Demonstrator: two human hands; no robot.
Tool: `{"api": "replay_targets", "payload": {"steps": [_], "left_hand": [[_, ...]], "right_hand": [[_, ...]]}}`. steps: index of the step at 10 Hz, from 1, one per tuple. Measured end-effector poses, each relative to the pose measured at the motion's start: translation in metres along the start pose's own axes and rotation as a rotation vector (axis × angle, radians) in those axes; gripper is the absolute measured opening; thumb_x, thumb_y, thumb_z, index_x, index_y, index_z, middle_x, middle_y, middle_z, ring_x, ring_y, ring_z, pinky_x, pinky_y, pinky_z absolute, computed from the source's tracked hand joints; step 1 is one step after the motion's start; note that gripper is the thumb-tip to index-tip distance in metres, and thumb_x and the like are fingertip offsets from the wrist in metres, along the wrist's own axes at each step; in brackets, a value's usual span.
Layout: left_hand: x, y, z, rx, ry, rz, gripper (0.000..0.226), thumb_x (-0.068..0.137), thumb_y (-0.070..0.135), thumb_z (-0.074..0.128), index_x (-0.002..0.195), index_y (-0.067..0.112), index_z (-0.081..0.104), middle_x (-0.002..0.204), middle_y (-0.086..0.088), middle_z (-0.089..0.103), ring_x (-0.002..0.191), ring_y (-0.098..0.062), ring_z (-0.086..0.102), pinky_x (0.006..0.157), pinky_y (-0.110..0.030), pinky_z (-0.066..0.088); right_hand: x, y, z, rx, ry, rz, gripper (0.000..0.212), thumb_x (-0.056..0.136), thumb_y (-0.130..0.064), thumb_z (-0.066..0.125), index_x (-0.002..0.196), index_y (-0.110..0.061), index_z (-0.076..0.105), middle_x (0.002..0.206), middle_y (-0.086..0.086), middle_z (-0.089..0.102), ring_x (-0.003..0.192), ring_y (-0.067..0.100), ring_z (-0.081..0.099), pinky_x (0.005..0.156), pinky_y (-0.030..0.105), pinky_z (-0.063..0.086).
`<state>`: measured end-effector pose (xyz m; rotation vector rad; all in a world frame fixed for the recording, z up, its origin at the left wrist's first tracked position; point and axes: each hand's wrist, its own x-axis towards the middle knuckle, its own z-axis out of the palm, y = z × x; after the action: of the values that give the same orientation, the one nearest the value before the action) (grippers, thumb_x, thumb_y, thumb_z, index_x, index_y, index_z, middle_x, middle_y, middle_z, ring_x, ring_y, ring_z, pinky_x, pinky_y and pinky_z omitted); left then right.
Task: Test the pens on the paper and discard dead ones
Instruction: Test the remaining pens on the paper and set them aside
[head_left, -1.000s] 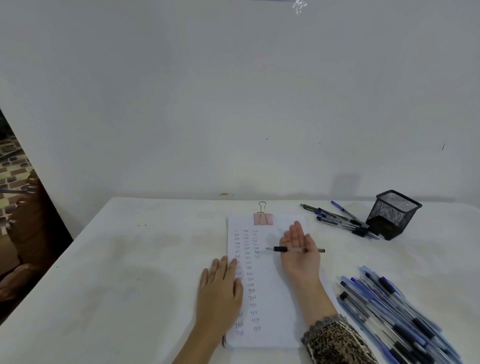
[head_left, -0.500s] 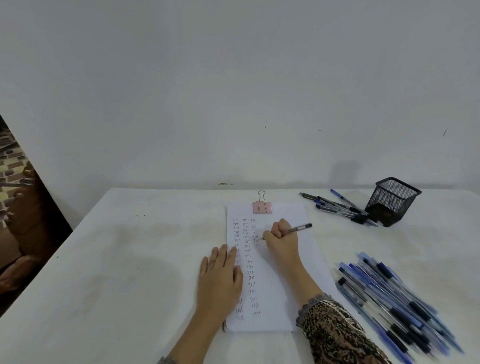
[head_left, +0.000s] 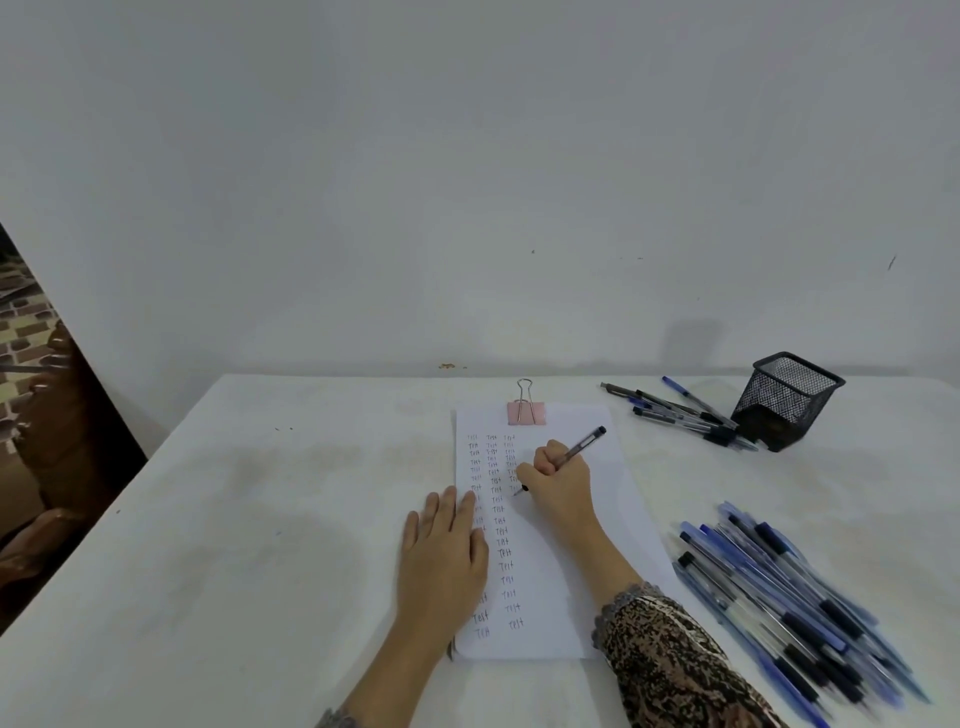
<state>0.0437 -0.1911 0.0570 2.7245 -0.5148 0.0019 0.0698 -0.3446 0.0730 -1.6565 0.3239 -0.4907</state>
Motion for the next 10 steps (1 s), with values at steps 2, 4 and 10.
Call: {"api": "replay_targets", "payload": {"steps": [2,4,10], "left_hand": [[-0.0002,-0.0008,-0.0001,-0.014,0.005,0.0,0.05,0.1,0.032,0.02,0.148,0.024,0.008,0.157,0.003,0.002,0.144,-0.014,-0.002,0.116,-0.033,-0.004],[0.0001,-0.0008,-0.0007,-0.026,0.005,0.003,0.05,0.1,0.031,0.02,0.148,0.023,0.008,0.157,0.003,0.001,0.144,-0.015,-0.003,0.116,-0.033,-0.005],[-0.0004,-0.0027,-0.0019,-0.027,-0.013,0.015,0.051,0.1,0.032,0.019,0.148,0.023,0.006,0.157,0.002,0.0,0.144,-0.015,-0.003,0.116,-0.033,-0.005]], "right_hand": [[-0.0002,0.0006,-0.0014,-0.02,0.009,-0.014,0.049,0.067,0.012,0.055,0.052,-0.021,0.021,0.047,-0.013,0.023,0.045,0.004,0.02,0.05,0.017,0.022],[-0.0009,-0.0002,-0.0015,-0.043,0.026,-0.025,0.049,0.07,0.014,0.054,0.051,-0.019,0.022,0.054,-0.007,0.024,0.045,0.004,0.023,0.049,0.013,0.023],[0.0026,0.0034,-0.0038,-0.068,0.064,-0.01,0.049,0.067,0.013,0.053,0.052,-0.02,0.021,0.052,-0.008,0.022,0.05,0.007,0.019,0.053,0.022,0.02]]}}
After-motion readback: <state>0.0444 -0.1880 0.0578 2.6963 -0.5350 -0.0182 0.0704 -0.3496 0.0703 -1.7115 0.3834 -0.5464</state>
